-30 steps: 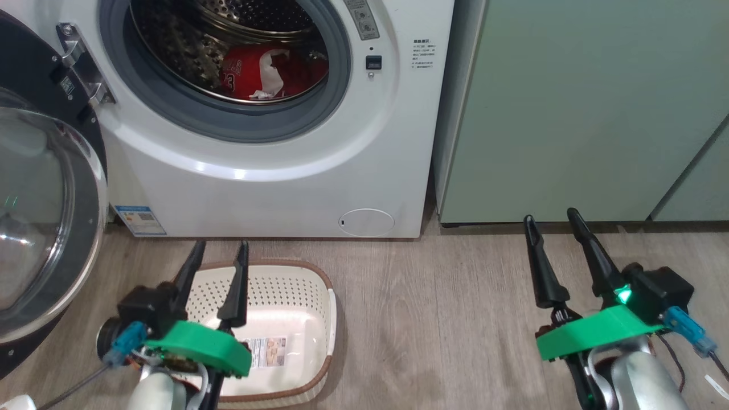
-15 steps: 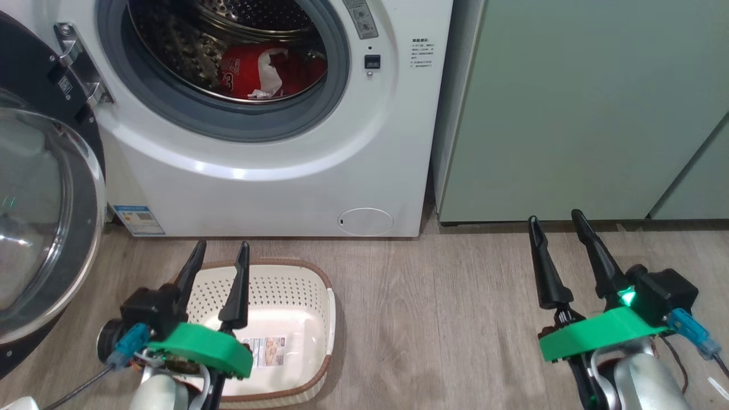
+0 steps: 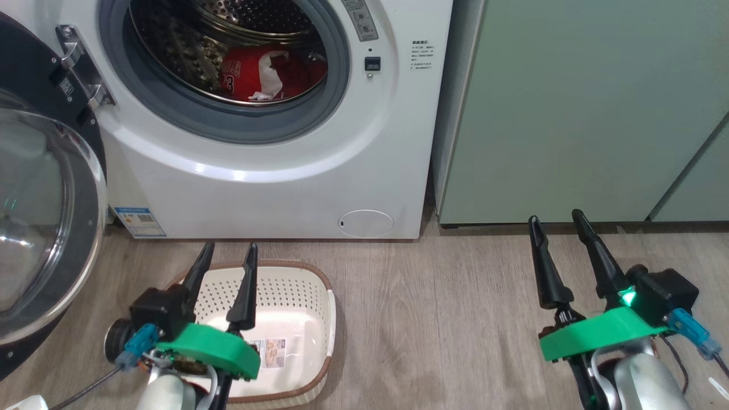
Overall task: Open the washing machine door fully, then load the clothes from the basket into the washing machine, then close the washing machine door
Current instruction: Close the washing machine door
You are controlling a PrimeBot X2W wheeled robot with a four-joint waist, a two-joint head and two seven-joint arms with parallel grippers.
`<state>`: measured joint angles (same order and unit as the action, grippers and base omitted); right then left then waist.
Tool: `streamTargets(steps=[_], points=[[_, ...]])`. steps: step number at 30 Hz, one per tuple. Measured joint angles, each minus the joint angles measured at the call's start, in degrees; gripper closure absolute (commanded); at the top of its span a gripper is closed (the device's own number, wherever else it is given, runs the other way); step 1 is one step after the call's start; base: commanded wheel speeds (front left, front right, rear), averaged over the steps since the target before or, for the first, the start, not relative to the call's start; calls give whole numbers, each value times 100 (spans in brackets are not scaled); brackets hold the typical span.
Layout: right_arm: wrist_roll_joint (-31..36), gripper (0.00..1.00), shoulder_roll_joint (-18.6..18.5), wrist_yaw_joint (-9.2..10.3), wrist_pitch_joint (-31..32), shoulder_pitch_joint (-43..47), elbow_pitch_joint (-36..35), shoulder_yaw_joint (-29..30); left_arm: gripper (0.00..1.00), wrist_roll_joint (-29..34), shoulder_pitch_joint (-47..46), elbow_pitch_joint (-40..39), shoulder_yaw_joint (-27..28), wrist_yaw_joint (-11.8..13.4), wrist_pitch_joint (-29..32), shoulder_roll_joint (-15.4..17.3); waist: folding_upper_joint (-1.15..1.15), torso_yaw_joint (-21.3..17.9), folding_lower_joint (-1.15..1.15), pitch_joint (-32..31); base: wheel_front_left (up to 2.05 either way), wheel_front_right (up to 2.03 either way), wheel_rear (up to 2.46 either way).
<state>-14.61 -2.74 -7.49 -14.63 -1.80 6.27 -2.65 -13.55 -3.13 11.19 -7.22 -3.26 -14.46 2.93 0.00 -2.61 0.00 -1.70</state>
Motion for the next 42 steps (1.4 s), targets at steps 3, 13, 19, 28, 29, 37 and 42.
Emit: streamTargets(steps=[3, 13, 19, 28, 29, 37, 42], points=[[0, 0, 0, 0, 0, 0, 1, -2, 0, 0, 1, 0, -8, 1, 0, 0, 0, 4, 0, -8, 0, 0, 0], [0, 0, 0, 0, 0, 0, 2, -19, 0, -165, 2, 74, -10, 75, 0, 0, 0, 20, 0, -4, -17, 17, 0], [0, 0, 2, 0, 0, -1, 3, -25, 0, -164, -3, 78, 9, 74, 0, -1, 0, 40, 3, 13, -118, 118, 0], [0, 0, 2, 0, 0, 0, 7, -18, 0, -156, -2, 93, 41, 74, 0, -1, 0, 78, 1, 42, -201, 201, 0], [0, 0, 2, 0, 0, 0, 8, -16, 0, -155, -1, 102, 48, 74, 0, -1, 0, 83, 1, 44, -213, 213, 0], [0, 0, 2, 0, 0, 1, 9, -11, 0, 60, -1, 104, 67, 74, 0, -1, 0, 112, 0, 54, -169, 168, 1], [-7, 0, 3, 0, 0, 5, 32, -12, 0, 62, 5, 93, 80, 74, 0, -2, 0, 110, 0, 52, -80, 80, 0]])
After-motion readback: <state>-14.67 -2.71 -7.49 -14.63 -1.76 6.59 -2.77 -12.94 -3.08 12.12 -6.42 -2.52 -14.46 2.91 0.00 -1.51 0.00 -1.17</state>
